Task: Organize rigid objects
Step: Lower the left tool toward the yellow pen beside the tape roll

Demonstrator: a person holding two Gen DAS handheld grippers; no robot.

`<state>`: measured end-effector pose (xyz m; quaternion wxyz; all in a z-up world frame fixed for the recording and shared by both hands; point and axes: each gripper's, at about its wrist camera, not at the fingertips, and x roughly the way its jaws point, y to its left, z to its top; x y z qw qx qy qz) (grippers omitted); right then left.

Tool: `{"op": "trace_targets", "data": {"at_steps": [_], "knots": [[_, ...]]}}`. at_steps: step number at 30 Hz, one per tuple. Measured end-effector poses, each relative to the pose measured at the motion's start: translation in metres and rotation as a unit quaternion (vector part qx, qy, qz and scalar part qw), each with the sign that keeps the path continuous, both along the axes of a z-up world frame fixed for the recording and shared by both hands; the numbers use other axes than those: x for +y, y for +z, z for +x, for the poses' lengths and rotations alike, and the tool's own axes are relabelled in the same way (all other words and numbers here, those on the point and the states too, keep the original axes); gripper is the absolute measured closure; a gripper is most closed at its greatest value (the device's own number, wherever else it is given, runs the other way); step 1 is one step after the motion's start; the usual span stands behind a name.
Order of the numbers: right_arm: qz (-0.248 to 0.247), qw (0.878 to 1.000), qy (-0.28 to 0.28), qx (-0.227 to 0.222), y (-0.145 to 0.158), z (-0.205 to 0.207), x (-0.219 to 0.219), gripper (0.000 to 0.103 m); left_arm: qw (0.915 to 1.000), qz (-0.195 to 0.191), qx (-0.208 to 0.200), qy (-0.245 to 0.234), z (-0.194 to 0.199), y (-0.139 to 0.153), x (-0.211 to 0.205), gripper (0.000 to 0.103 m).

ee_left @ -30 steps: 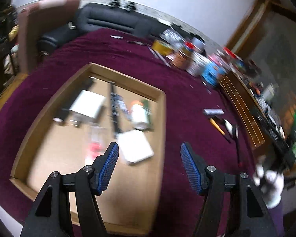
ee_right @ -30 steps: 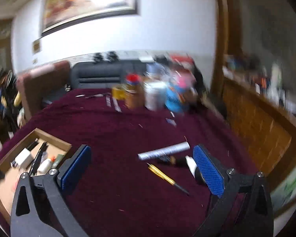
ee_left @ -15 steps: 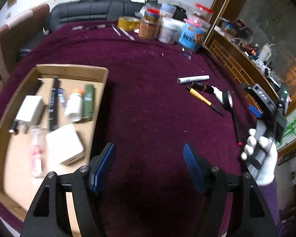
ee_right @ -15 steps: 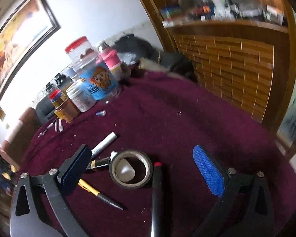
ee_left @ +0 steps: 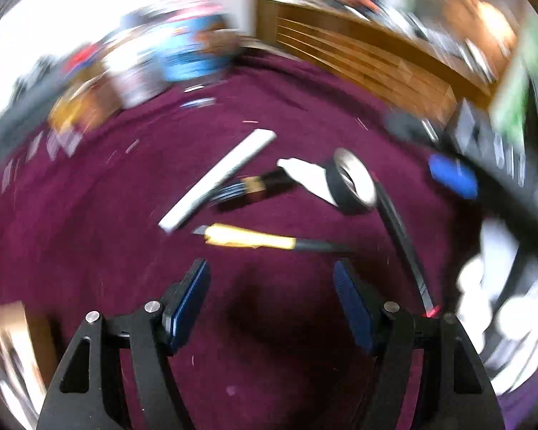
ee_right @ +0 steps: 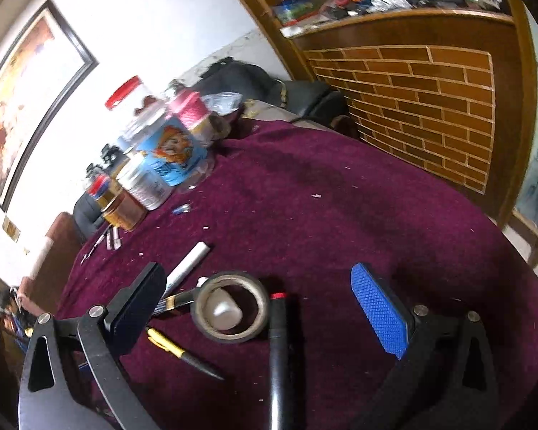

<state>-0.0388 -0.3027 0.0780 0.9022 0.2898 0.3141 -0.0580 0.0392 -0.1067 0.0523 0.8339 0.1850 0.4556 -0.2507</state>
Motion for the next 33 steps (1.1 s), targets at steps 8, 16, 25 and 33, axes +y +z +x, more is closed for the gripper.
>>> {"op": "trace_targets", "data": {"at_steps": [8, 16, 25, 33], "knots": [[0.046, 0.999, -0.009, 0.026, -0.013, 0.006, -0.013, 0.000, 0.9809, 0.115, -0.055, -0.147, 0.001, -0.025, -0.048, 0.035], [0.059, 0.997, -0.020, 0.047, -0.021, 0.009, -0.019, 0.000, 0.9833, 0.039, 0.090, -0.153, 0.008, -0.021, -0.027, 0.073], [0.056, 0.997, -0.027, 0.055, -0.023, 0.006, -0.021, 0.000, 0.9899, 0.011, 0.051, -0.132, -0.010, 0.000, -0.018, 0.068], [0.037, 0.997, -0.023, 0.069, -0.025, 0.012, -0.016, 0.000, 0.9876, -0.039, 0.101, -0.113, 0.022, -0.019, -0.046, 0.044]]}}
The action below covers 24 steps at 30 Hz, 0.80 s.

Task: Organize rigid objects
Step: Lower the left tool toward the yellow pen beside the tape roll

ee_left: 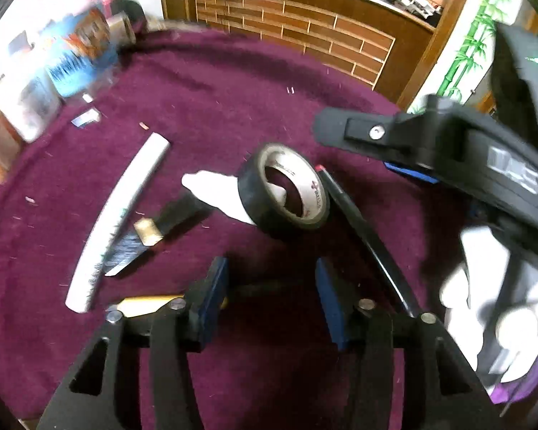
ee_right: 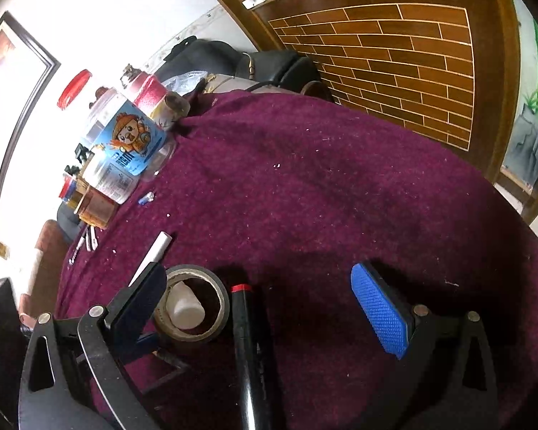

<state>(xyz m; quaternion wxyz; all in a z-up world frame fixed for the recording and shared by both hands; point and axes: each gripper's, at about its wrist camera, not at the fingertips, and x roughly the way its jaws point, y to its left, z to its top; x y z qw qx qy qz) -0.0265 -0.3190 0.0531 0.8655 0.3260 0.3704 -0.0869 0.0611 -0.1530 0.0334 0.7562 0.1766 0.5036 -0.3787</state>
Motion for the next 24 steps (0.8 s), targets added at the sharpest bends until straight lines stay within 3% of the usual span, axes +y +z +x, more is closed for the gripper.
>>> {"op": "trace_targets", "data": {"at_steps": [2, 6, 8, 11, 15, 18, 21, 22, 24], "knots": [[-0.004, 1.000, 0.003, 0.001, 0.000, 0.001, 0.001, 0.000, 0.9994, -0.002, 0.029, -0.021, -0.003, -0.002, -0.001, 0.036], [-0.001, 1.000, 0.002, 0.000, -0.001, 0.001, 0.000, 0.000, 0.9972, 0.029, 0.046, -0.051, -0.027, 0.003, 0.012, 0.036], [0.001, 1.000, 0.002, 0.000, -0.001, 0.002, 0.000, 0.000, 0.9947, 0.047, 0.086, -0.030, -0.035, -0.001, 0.034, 0.036], [0.006, 1.000, 0.003, -0.001, -0.001, 0.001, -0.001, 0.000, 0.9958, 0.047, 0.079, 0.006, -0.052, 0.006, 0.069, 0.037], [0.009, 1.000, 0.004, -0.002, -0.001, 0.001, -0.001, 0.000, 0.9952, -0.011, 0.060, 0.077, -0.071, 0.031, 0.113, 0.037], [0.006, 1.000, 0.007, -0.003, -0.001, 0.000, 0.000, 0.000, 0.9872, -0.062, 0.032, 0.143, -0.097, 0.055, 0.147, 0.036], [-0.002, 1.000, 0.010, 0.000, -0.001, 0.001, 0.002, 0.000, 0.9757, -0.081, -0.037, 0.200, -0.132, 0.067, 0.171, 0.036], [-0.003, 1.000, 0.013, -0.001, -0.001, 0.001, 0.003, 0.000, 0.9673, -0.095, -0.063, 0.227, -0.139, 0.065, 0.174, 0.036], [-0.004, 1.000, 0.017, -0.005, -0.001, 0.001, 0.006, 0.000, 0.9567, -0.128, -0.067, 0.253, -0.149, 0.059, 0.184, 0.035]]}}
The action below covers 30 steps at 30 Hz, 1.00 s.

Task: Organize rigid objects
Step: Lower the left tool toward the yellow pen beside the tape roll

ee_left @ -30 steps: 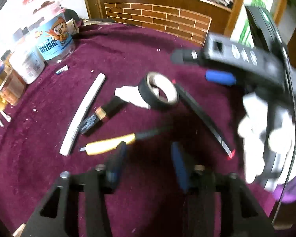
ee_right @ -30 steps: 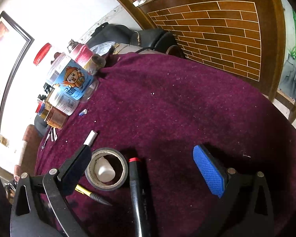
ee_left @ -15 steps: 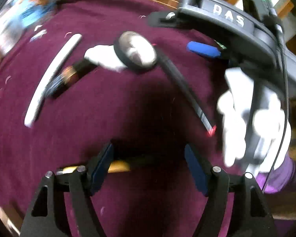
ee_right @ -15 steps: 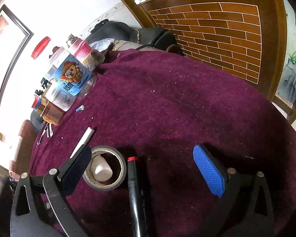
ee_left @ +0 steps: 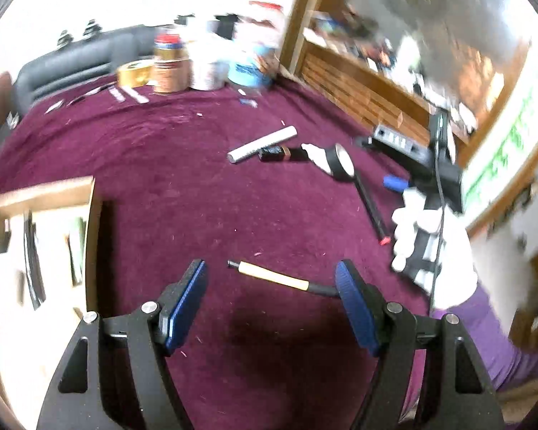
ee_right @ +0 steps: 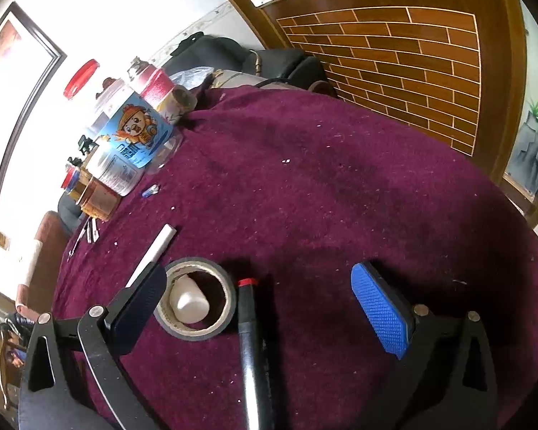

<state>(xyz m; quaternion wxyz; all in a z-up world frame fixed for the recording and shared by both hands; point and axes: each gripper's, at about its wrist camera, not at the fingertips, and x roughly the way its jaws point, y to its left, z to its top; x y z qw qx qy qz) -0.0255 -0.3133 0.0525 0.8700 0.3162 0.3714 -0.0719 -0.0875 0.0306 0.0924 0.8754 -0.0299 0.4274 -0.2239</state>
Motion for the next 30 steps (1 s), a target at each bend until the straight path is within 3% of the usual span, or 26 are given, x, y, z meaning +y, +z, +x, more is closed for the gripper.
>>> {"op": "trace_targets", "data": {"at_steps": [1, 4, 6, 9, 12, 14, 17, 19, 20, 21, 28, 29, 30], "knots": [[-0.004, 1.000, 0.003, -0.003, 0.001, -0.001, 0.003, 0.000, 0.9997, -0.013, 0.016, 0.012, 0.011, -0.012, 0.000, 0.035], [-0.032, 0.999, 0.005, -0.015, 0.007, -0.003, 0.010, 0.000, 0.9963, 0.009, 0.069, 0.049, 0.021, -0.034, -0.004, 0.036], [-0.060, 0.998, 0.001, -0.021, 0.012, -0.006, 0.014, 0.000, 0.9936, -0.005, 0.088, 0.070, 0.024, -0.039, -0.004, 0.036], [-0.096, 0.995, -0.010, -0.028, 0.018, -0.009, 0.017, 0.000, 0.9894, -0.040, 0.116, 0.077, 0.043, -0.052, -0.012, 0.036], [-0.092, 0.996, -0.008, -0.015, 0.013, -0.003, 0.014, 0.000, 0.9877, -0.052, 0.131, 0.067, 0.051, -0.060, -0.028, 0.036], [-0.076, 0.997, -0.001, -0.002, 0.007, 0.001, 0.011, 0.000, 0.9888, -0.033, 0.127, 0.070, 0.056, -0.063, -0.043, 0.036], [-0.050, 0.999, -0.006, 0.005, 0.002, 0.001, 0.003, 0.000, 0.9933, 0.021, 0.090, 0.070, 0.061, -0.062, -0.064, 0.038], [-0.033, 0.999, -0.012, 0.004, 0.000, -0.001, -0.002, 0.000, 0.9950, 0.052, 0.067, 0.054, 0.064, -0.063, -0.076, 0.056], [-0.030, 0.999, -0.012, 0.003, -0.001, -0.002, -0.002, 0.000, 0.9955, 0.057, 0.061, 0.043, 0.065, -0.064, -0.077, 0.076], [-0.027, 1.000, -0.012, 0.002, 0.000, -0.002, -0.003, 0.000, 0.9959, 0.059, 0.061, 0.031, 0.066, -0.065, -0.077, 0.085], [-0.021, 1.000, -0.011, -0.002, -0.002, -0.003, -0.002, 0.000, 0.9947, 0.078, 0.055, 0.038, 0.064, -0.065, -0.072, 0.088], [-0.022, 1.000, -0.010, -0.002, -0.002, -0.002, -0.002, 0.000, 0.9941, 0.086, 0.050, 0.042, 0.065, -0.066, -0.076, 0.085], [-0.022, 1.000, -0.010, -0.003, -0.002, -0.003, -0.002, 0.000, 0.9941, 0.091, 0.044, 0.041, 0.065, -0.066, -0.080, 0.075]]}}
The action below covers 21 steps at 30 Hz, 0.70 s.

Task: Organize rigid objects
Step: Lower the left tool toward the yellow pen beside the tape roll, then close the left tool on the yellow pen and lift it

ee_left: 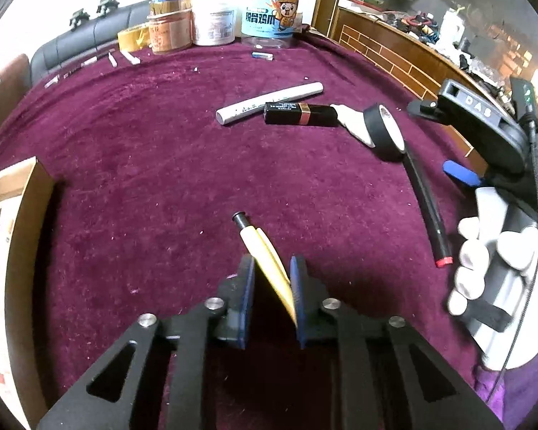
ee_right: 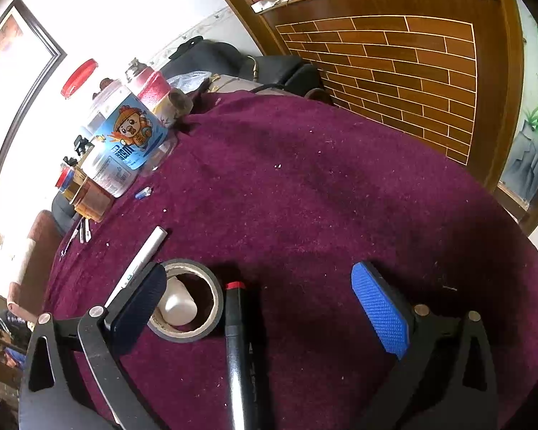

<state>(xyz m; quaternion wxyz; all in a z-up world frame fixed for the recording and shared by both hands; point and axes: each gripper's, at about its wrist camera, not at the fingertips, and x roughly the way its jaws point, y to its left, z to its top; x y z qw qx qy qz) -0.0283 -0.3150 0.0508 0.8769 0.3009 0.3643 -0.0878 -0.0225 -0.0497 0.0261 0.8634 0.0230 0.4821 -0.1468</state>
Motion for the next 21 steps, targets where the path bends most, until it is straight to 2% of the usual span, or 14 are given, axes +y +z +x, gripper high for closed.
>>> {"op": "trace_targets", "data": {"at_steps": [1, 2, 3, 4, 5, 7, 8, 10, 12, 14, 18, 21], "knots": [[0.000, 1.000, 0.000, 0.000, 0.000, 0.000, 0.000, 0.000, 0.9999, 0.003, -0.005, -0.009, -0.001, -0.001, -0.006, 0.067], [-0.001, 1.000, 0.001, -0.001, 0.000, 0.000, 0.000, 0.000, 0.9996, 0.006, -0.009, -0.025, -0.003, -0.002, -0.014, 0.048], [-0.001, 1.000, 0.001, -0.001, 0.000, 0.000, 0.000, 0.000, 0.9992, 0.012, -0.012, -0.036, -0.005, -0.003, -0.021, 0.036], [-0.002, 1.000, 0.001, -0.002, 0.000, 0.000, 0.000, 0.000, 0.9983, 0.029, -0.020, -0.046, -0.007, -0.006, -0.028, 0.035], [-0.002, 1.000, 0.001, -0.002, 0.000, 0.000, 0.000, 0.000, 0.9969, 0.048, -0.031, -0.054, -0.011, -0.007, -0.034, 0.037], [-0.001, 1.000, 0.001, -0.003, 0.000, 0.000, 0.000, 0.000, 0.9968, 0.033, -0.036, -0.063, -0.014, -0.003, -0.029, 0.066], [-0.001, 1.000, 0.001, -0.003, 0.000, 0.000, -0.001, 0.000, 0.9972, 0.031, -0.032, -0.061, -0.014, -0.001, -0.025, 0.093], [-0.001, 1.000, 0.001, -0.004, -0.001, 0.001, -0.001, 0.000, 0.9987, -0.003, -0.013, -0.049, -0.014, 0.003, -0.008, 0.094], [-0.003, 1.000, 0.002, -0.004, 0.000, 0.002, 0.000, 0.000, 0.9990, -0.015, -0.023, -0.037, -0.021, 0.011, 0.006, 0.094], [-0.003, 1.000, 0.002, -0.006, 0.000, 0.001, -0.001, 0.000, 0.9980, -0.051, -0.029, -0.024, -0.032, 0.022, 0.027, 0.094], [0.009, 1.000, 0.001, -0.016, -0.001, 0.000, -0.005, 0.000, 0.9926, -0.101, -0.066, -0.010, -0.063, 0.055, 0.064, 0.094], [0.021, 0.999, 0.001, -0.026, -0.001, -0.002, -0.008, 0.000, 0.9850, -0.148, -0.088, -0.005, -0.086, 0.074, 0.091, 0.094]]}}
